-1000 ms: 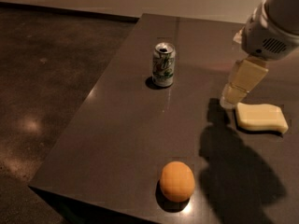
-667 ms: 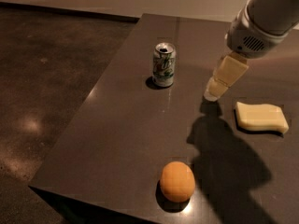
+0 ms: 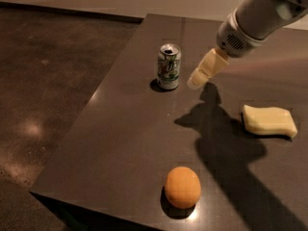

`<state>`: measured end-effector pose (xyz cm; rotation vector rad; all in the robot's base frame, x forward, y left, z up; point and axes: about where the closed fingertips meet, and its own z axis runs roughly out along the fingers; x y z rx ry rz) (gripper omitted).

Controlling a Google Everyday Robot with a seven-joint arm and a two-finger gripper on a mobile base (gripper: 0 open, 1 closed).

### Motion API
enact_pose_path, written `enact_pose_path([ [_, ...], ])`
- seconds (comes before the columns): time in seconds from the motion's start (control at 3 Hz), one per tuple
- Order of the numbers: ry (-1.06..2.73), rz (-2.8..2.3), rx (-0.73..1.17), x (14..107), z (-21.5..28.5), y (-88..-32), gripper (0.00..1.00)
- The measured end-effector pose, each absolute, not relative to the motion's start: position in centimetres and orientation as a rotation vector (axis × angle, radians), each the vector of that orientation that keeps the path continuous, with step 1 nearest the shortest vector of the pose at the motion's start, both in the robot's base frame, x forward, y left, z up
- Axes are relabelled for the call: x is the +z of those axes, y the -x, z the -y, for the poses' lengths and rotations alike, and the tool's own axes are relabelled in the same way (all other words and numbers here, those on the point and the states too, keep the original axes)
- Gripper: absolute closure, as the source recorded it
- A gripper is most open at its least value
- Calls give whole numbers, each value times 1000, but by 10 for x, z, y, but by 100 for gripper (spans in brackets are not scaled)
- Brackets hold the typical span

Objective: Knock 7up can over

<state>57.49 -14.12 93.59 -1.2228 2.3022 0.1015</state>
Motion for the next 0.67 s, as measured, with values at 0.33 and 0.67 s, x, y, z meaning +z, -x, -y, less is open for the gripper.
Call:
enact_pose_path([
  [0.33,1124,-2287,159,927,123,-591,0],
  [0.67,1081,-2242,188,919,100,-603,0],
])
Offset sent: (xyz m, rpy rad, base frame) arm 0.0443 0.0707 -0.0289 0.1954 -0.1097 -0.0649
